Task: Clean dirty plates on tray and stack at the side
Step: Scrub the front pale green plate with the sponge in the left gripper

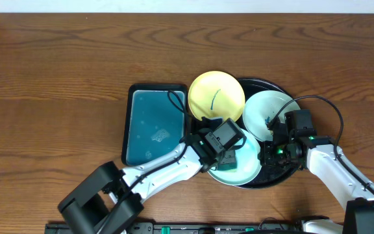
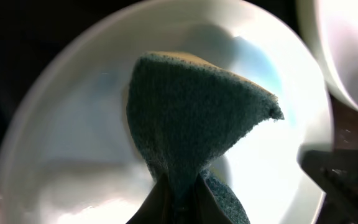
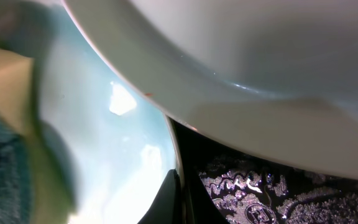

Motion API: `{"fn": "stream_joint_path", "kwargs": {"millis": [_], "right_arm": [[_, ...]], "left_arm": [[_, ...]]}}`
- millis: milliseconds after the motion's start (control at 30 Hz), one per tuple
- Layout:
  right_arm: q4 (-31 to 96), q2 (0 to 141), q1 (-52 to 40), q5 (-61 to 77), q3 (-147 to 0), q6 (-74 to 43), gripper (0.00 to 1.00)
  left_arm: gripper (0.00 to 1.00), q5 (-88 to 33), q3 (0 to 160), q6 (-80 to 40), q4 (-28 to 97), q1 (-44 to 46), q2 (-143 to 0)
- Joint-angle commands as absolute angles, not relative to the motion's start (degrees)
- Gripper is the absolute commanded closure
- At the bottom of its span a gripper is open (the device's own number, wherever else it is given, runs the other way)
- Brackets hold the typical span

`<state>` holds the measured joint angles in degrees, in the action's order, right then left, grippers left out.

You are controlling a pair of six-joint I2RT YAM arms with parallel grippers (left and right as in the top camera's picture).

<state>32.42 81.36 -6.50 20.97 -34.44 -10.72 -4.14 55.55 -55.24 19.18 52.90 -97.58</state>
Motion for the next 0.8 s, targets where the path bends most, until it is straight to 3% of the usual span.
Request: {"fn": "stream_joint_path", "kwargs": {"millis": [0,300,767], "right_arm": [[32.8,81.7,-6.1,18.1,-34.7,-10.9,0.99],[32.8,81.7,-6.1,18.1,-34.7,-10.9,0.99],[32.8,81.7,-6.1,18.1,-34.7,-10.9,0.99]], "left_arm": [[0.93,0.5,54.1,-56.4,22.9,51.8,-94.9],[0.92,1.3,54.1,-55.3,20.2,51.8,-86.8],[0.92,-1.0,54.1,-55.2,11.8,58.2,-96.6]]}}
